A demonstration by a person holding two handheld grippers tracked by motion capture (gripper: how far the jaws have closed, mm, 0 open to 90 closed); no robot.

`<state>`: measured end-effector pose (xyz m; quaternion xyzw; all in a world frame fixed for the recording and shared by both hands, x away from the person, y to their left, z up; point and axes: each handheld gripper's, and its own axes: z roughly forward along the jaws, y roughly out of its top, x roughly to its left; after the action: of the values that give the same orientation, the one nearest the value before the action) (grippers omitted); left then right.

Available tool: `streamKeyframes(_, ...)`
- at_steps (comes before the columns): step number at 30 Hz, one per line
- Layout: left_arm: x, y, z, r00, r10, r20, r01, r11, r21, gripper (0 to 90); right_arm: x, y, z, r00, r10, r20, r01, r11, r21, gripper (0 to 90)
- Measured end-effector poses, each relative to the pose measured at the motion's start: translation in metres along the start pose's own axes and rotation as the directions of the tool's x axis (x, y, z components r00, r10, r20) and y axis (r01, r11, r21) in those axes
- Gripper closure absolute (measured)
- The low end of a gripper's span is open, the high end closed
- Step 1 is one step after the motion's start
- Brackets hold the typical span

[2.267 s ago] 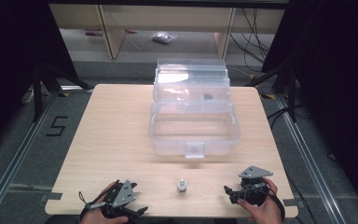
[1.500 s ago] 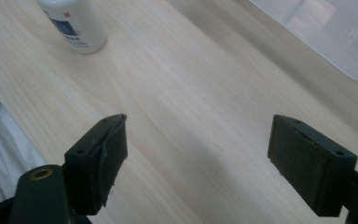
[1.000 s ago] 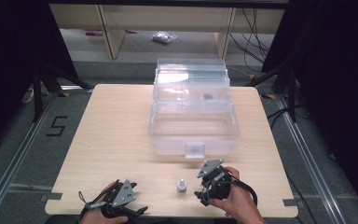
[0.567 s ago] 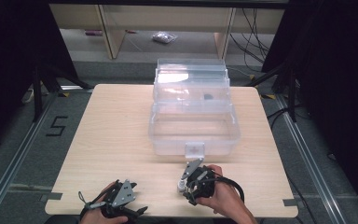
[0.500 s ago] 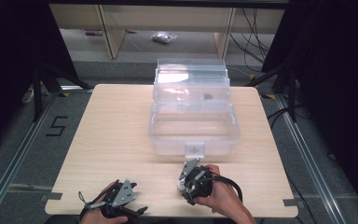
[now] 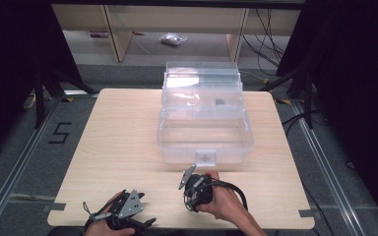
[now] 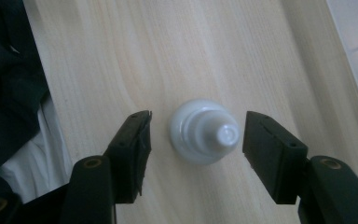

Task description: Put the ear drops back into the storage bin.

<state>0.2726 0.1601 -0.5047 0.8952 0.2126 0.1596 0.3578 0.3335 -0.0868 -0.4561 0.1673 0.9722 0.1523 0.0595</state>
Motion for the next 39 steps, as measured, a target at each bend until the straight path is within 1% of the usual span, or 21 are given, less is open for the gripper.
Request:
streamKeyframes(1, 0.000, 0.000, 0.000, 1.0000, -0.001, 0.000, 0.001, 1.0000, -0.004, 15.2, 0.000, 0.000, 0.000, 1.0000, 0.000, 0.000, 0.000, 1.000, 0.000, 44.5)
streamKeyframes(2, 0.000, 0.000, 0.000, 1.0000, -0.001, -0.001, 0.001, 1.0000, -0.004, 15.2, -0.003, 0.001, 0.002, 0.9991, -0.041, 0.005, 0.041, 0.999, 0.000, 45.2)
streamKeyframes(5, 0.000, 0.000, 0.001, 1.0000, 0.000, 0.001, 0.000, 1.0000, 0.001, 15.2, -0.002, 0.002, 0.004, 1.0000, -0.008, -0.001, 0.008, 1.000, 0.015, 47.6)
streamKeyframes(6, 0.000, 0.000, 0.001, 1.0000, 0.002, 0.000, -0.002, 1.0000, 0.001, 15.2, -0.003, 0.003, 0.005, 0.9993, -0.034, 0.013, 0.034, 0.999, 0.012, 48.7)
streamKeyframes(7, 0.000, 0.000, 0.000, 1.0000, 0.000, 0.000, 0.000, 1.0000, -0.001, 15.2, -0.001, 0.004, 0.006, 1.0000, -0.008, 0.004, 0.008, 1.000, 0.025, 50.0)
streamKeyframes(9, 0.000, 0.000, 0.000, 1.0000, -0.001, 0.000, 0.001, 1.0000, -0.001, 15.2, -0.002, 0.005, 0.008, 0.9995, -0.031, -0.001, 0.031, 0.999, 0.022, 51.6)
streamKeyframes(13, 0.000, 0.000, 0.000, 1.0000, 0.003, 0.001, -0.003, 1.0000, 0.000, 15.2, -0.002, 0.005, 0.011, 0.9995, -0.032, -0.009, 0.032, 0.999, 0.038, 56.2)
streamKeyframes(14, 0.000, 0.000, 0.000, 1.0000, 0.003, 0.000, -0.003, 1.0000, 0.000, 15.2, -0.005, 0.006, 0.012, 0.9971, -0.075, 0.010, 0.074, 0.997, 0.034, 58.6)
streamKeyframes(16, -0.001, 0.000, 0.000, 1.0000, 0.003, 0.004, -0.003, 1.0000, 0.001, 15.2, -0.006, 0.005, 0.012, 0.9948, -0.101, 0.013, 0.100, 0.994, 0.041, 58.9)
streamKeyframes(18, 0.000, 0.000, 0.000, 1.0000, 0.003, 0.001, -0.003, 1.0000, 0.001, 15.2, -0.004, 0.005, 0.010, 0.9950, -0.099, 0.018, 0.097, 0.994, 0.057, 60.1)
streamKeyframes(19, 0.000, 0.000, 0.000, 1.0000, 0.004, -0.001, -0.004, 1.0000, 0.000, 15.2, 0.001, 0.005, 0.008, 0.9982, -0.052, 0.030, 0.050, 0.995, 0.083, 60.1)
streamKeyframes(20, 0.000, 0.000, 0.000, 1.0000, 0.004, -0.001, -0.004, 1.0000, 0.000, 15.2, 0.001, 0.005, 0.008, 0.9982, -0.052, 0.030, 0.050, 0.995, 0.083, 60.1)
streamKeyframes(22, -0.001, 0.000, 0.000, 1.0000, 0.000, 0.002, 0.000, 1.0000, 0.001, 15.2, -0.002, 0.005, 0.005, 0.9965, -0.079, 0.026, 0.078, 0.995, 0.058, 60.2)
streamKeyframes(24, -0.002, 0.000, 0.001, 0.9999, -0.011, 0.004, 0.011, 0.9999, 0.000, 15.2, -0.002, 0.005, 0.003, 0.9971, -0.071, 0.028, 0.069, 0.996, 0.064, 60.2)
streamKeyframes(25, -0.002, 0.000, 0.001, 0.9998, -0.018, 0.006, 0.018, 0.9998, -0.005, 15.2, -0.006, 0.005, 0.000, 0.9949, -0.097, 0.027, 0.096, 0.995, 0.029, 60.2)
streamKeyframes(28, -0.001, 0.000, 0.000, 1.0000, -0.001, 0.001, 0.001, 1.0000, -0.005, 15.2, -0.007, 0.003, -0.005, 0.9971, -0.071, 0.025, 0.071, 0.997, 0.017, 60.2)
streamKeyframes(32, -0.002, 0.000, 0.001, 0.9998, -0.017, 0.007, 0.017, 0.9998, -0.007, 15.2, -0.012, 0.000, -0.015, 0.9979, -0.060, 0.023, 0.060, 0.998, -0.005, 60.2)
streamKeyframes(33, -0.001, 0.000, 0.001, 1.0000, 0.001, 0.003, -0.001, 1.0000, -0.003, 15.2, -0.013, -0.001, -0.018, 0.9992, -0.038, 0.011, 0.038, 0.999, -0.010, 60.2)
streamKeyframes(34, -0.002, 0.000, 0.001, 0.9997, -0.022, 0.009, 0.022, 0.9997, -0.006, 15.2, -0.016, -0.002, -0.023, 0.9995, -0.033, 0.004, 0.033, 0.999, -0.036, 60.2)
streamKeyframes(35, -0.001, 0.000, 0.001, 1.0000, 0.005, 0.003, -0.005, 1.0000, -0.006, 15.2, -0.017, -0.003, -0.025, 0.9996, -0.028, 0.004, 0.028, 0.999, -0.037, 60.2)
streamKeyframes(39, -0.001, 0.000, 0.001, 1.0000, -0.001, 0.001, 0.001, 0.9999, -0.012, 15.2, -0.021, -0.007, -0.029, 0.9998, -0.019, 0.009, 0.019, 0.999, -0.051, 60.2)
